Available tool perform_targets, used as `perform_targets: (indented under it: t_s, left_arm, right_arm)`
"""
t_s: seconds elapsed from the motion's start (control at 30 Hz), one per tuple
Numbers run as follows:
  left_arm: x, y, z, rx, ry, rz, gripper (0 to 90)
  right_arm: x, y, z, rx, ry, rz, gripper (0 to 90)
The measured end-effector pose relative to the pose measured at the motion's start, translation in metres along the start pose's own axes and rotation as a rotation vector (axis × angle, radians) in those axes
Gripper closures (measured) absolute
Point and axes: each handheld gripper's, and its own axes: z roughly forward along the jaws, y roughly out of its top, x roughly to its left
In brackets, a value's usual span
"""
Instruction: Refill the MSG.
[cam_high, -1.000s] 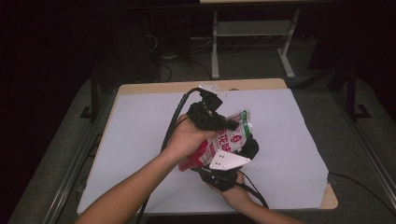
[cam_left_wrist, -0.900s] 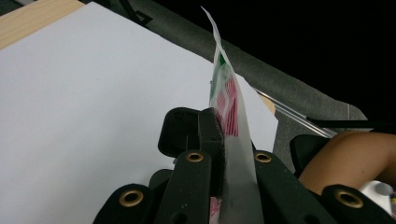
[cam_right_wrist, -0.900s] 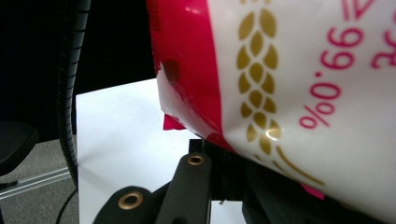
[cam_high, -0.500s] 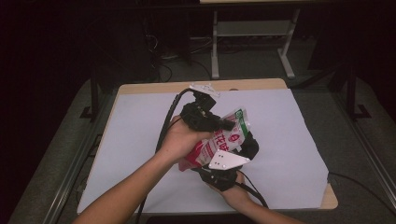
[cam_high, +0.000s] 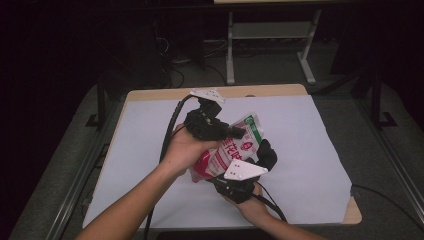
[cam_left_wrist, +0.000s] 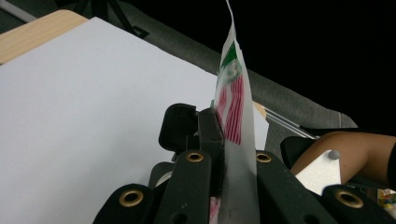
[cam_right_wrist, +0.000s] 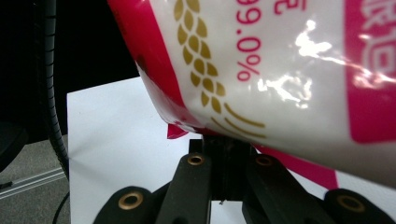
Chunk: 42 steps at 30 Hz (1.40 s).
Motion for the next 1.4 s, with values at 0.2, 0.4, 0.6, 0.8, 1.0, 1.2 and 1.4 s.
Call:
perform_targets:
  t_s: [0.2,0.4,0.6,0.8,1.0,1.2,1.4]
  left_arm:
    - [0.003,-0.005,-0.006,-0.022,-0.008,-0.007,90.0]
    - [0.009,-0.012,-0.015,-0.05,-0.015,-0.018,90.0]
    - [0.014,-0.018,-0.026,-0.081,-0.011,-0.013,90.0]
    - [0.018,-0.029,-0.038,-0.125,-0.007,-0.022,90.0]
    - [0.027,-0.039,-0.052,-0.181,0.01,-0.032,90.0]
    - [0.036,-0.049,-0.066,-0.214,0.052,-0.05,90.0]
    - [0.047,-0.056,-0.075,-0.223,0.131,-0.048,90.0]
  right_arm:
    - [-0.002,-0.001,0.001,0.013,-0.005,0.009,90.0]
    - [-0.004,-0.001,0.002,0.029,-0.011,0.023,90.0]
    - [-0.006,-0.001,0.004,0.035,-0.016,0.026,90.0]
    - [-0.007,0.0,0.005,0.042,-0.024,0.031,90.0]
    - [-0.007,0.0,0.005,0.047,-0.025,0.032,90.0]
    - [-0.007,0.0,0.005,0.049,-0.015,0.032,90.0]
    - [-0.007,0.001,0.003,0.049,-0.013,0.04,90.0]
